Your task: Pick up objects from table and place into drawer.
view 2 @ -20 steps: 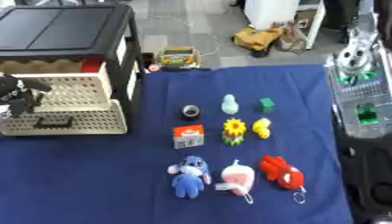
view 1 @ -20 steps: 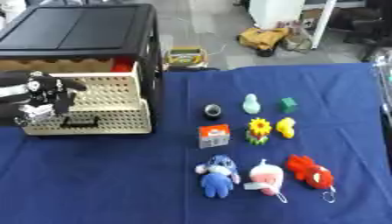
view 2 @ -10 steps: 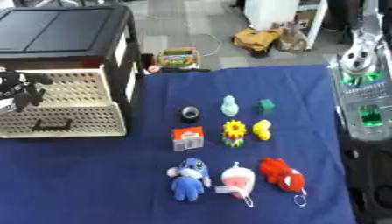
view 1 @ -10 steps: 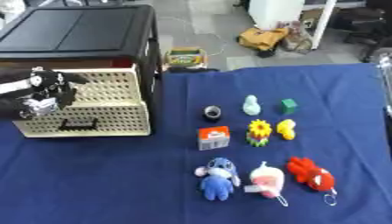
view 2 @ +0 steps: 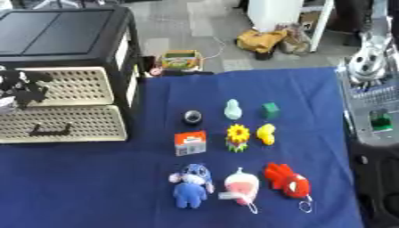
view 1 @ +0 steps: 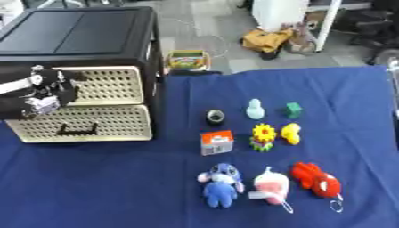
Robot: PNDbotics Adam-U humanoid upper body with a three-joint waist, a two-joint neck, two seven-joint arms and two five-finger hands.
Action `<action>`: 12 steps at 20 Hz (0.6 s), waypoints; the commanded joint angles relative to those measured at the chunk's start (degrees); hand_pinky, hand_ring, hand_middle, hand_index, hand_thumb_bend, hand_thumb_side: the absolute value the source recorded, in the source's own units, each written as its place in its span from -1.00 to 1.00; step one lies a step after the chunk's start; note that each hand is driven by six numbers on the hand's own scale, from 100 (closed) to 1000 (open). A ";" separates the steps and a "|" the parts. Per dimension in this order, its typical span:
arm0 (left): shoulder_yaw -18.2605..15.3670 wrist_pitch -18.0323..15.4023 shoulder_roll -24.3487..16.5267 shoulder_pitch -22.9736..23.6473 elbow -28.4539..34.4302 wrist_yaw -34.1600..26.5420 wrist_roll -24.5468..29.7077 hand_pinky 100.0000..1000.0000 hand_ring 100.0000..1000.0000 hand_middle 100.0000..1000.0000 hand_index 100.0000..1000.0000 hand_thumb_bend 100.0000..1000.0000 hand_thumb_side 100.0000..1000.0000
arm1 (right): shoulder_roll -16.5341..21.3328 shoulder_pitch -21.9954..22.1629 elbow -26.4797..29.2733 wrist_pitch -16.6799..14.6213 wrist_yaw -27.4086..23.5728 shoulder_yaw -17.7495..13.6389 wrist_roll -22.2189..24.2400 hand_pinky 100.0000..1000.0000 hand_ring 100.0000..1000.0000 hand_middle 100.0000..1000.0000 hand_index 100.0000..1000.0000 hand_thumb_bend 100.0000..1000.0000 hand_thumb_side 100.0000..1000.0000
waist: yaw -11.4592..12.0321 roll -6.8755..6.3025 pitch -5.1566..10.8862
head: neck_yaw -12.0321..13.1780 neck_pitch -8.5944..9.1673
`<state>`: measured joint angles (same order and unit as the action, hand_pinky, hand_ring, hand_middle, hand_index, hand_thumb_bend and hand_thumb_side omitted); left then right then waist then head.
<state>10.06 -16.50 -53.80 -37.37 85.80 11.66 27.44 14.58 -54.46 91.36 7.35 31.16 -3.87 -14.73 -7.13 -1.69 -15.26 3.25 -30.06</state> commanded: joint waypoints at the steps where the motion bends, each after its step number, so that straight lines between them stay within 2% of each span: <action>1: -0.13 -0.81 -0.92 -0.82 -0.08 -0.57 0.16 -0.22 0.34 0.32 0.94 -1.00 1.00 | 0.95 -1.46 0.64 0.00 0.50 -0.40 -0.11 0.28 0.45 0.29 0.74 -1.00 1.00 | -0.10 -0.07 0.81 | 0.21 0.85; 3: -0.06 -1.23 -1.00 -0.60 0.26 -1.34 0.36 -0.18 0.35 0.32 0.92 -1.00 1.00 | 0.92 -1.39 0.72 0.05 0.53 -0.44 -0.16 0.28 0.45 0.29 0.74 -1.00 1.00 | 0.02 -0.04 0.90 | 0.19 0.77; 6: -0.14 -2.00 -1.48 0.00 2.15 -2.66 0.83 -0.26 0.21 0.16 0.77 -1.00 1.00 | 0.78 -1.10 0.90 0.17 0.58 -0.49 -0.25 0.28 0.45 0.29 0.74 -1.00 1.00 | 0.42 0.07 1.25 | -0.01 0.56; 12: -1.18 -2.57 -4.10 3.75 12.02 -3.54 1.49 -0.48 -0.09 -0.09 0.51 -1.00 1.00 | 0.19 -0.18 1.61 0.49 0.69 -0.51 -0.57 0.28 0.45 0.29 0.74 -1.00 1.00 | 1.51 0.34 2.41 | -1.38 -0.67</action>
<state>10.07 -18.92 -55.16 -33.14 95.29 8.52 28.82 14.23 -53.80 91.66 7.71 31.26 -3.96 -15.09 -5.58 -1.30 -14.04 2.26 -30.46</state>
